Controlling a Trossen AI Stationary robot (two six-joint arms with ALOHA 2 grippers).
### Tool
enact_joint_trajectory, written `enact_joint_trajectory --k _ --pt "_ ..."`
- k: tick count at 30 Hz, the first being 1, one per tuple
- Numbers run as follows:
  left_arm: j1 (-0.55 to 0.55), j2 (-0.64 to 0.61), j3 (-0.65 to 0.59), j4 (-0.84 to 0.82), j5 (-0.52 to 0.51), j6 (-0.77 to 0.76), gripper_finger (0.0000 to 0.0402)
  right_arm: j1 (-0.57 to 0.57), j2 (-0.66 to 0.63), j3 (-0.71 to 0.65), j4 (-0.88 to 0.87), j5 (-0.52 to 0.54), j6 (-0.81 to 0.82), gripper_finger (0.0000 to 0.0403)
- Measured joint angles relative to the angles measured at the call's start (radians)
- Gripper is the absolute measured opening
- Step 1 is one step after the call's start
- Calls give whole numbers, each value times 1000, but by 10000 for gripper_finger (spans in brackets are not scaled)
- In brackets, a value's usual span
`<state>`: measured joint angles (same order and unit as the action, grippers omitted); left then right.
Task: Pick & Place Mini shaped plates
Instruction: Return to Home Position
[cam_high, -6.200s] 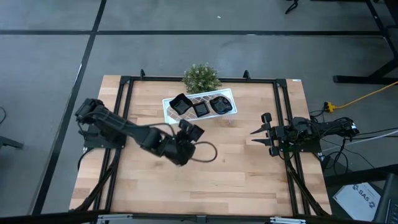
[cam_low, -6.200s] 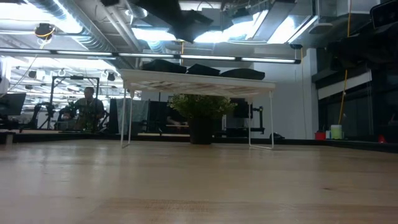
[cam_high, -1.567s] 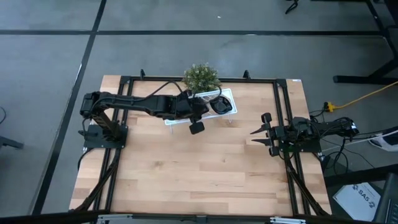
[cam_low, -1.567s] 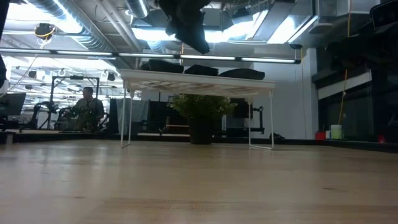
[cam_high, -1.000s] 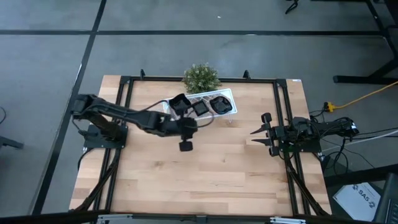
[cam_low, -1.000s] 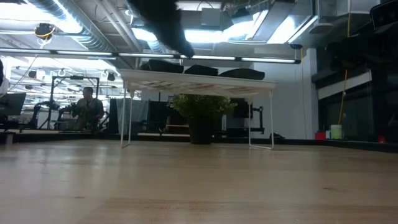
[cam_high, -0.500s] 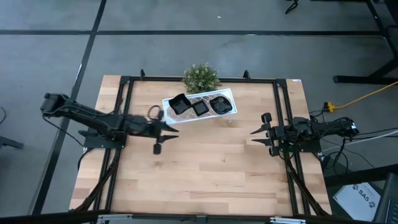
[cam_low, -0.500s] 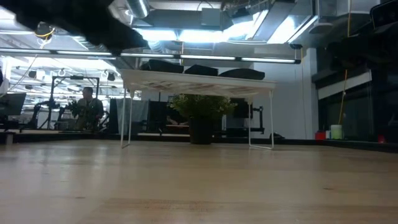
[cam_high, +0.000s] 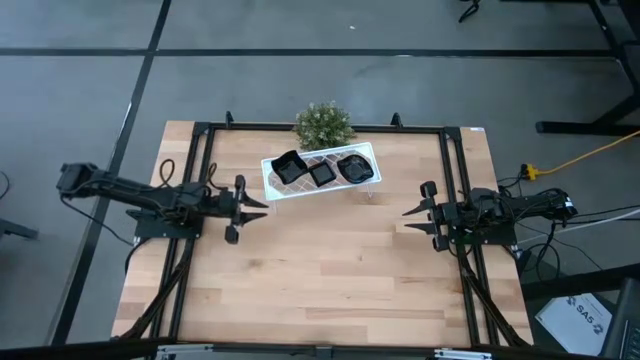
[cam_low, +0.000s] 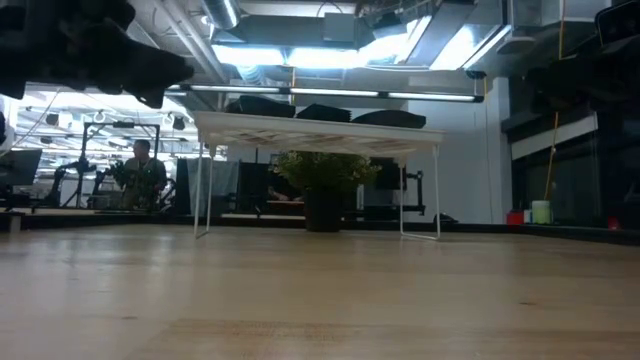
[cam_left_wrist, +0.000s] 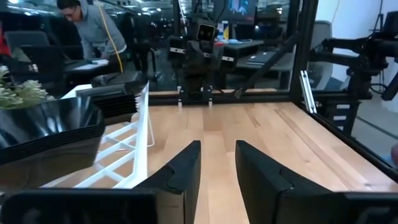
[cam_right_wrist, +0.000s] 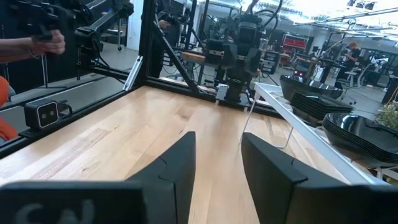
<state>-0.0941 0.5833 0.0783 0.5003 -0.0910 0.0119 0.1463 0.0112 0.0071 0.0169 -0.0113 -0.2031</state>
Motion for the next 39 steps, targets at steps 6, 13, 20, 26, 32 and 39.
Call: enact_joint_trajectory --k 6,13,20,26,32,39 --pt "49 -66 -36 -9 23 -7 92 0 0 0 0 0 0 129" --pt "157 -124 -70 -41 133 -37 94 0 0 0 0 0 0 129" --pt "198 -178 -70 -62 133 21 92 0 0 0 0 0 0 129" --pt "208 -282 -57 -224 124 11 93 0 0 0 0 0 0 129" --pt "208 -430 -45 -371 54 26 94 0 0 0 0 0 0 129" --pt "208 -550 -44 -536 -12 50 93 0 0 0 0 0 0 129"
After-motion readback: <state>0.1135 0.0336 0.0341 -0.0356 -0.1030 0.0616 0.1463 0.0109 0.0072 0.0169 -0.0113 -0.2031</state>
